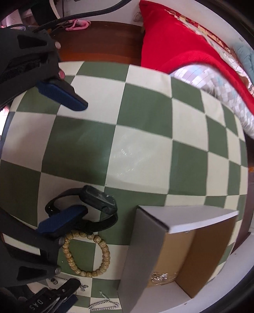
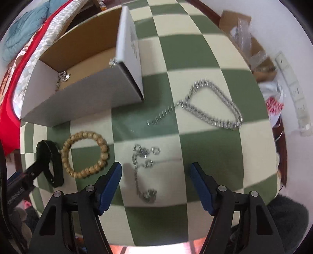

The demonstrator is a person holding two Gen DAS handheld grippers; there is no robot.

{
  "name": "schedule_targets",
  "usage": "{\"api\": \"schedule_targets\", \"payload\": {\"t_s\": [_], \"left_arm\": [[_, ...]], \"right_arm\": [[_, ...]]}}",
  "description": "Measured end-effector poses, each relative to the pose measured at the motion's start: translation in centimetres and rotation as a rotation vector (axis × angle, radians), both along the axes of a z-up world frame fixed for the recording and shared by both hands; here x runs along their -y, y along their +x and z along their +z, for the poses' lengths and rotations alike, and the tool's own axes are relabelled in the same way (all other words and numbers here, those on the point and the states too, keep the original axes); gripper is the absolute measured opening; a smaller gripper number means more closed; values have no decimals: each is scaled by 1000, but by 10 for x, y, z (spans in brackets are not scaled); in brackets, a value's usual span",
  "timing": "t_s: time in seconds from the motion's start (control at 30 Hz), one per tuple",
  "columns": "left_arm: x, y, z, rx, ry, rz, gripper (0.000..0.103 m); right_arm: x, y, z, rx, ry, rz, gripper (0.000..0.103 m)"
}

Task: Organize jewelry
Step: 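Grasp the black watch band with the left gripper while the right grasps the silver pendant chain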

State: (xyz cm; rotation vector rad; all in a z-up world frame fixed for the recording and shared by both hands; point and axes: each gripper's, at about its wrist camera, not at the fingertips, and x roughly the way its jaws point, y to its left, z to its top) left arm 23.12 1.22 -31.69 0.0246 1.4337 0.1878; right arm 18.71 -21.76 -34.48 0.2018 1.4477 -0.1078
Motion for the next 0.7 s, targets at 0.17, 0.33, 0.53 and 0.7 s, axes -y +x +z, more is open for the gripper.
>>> {"api": "schedule_targets", "payload": {"t_s": [0.17, 0.33, 0.53, 0.7], "left_arm": [[-1, -2, 1, 40, -67, 0, 24], [2, -4, 4, 35, -33, -31, 7], [-1, -19, 15, 47, -48, -35, 7], [-1, -26, 33, 80, -77, -40, 7]], "right_arm": [[-22, 3, -1, 24, -119, 79, 66], [-30, 2, 6, 58, -124, 108, 0], [-4, -13, 16, 79, 13, 44, 0], [16, -34, 42, 146, 105, -14, 0]]}}
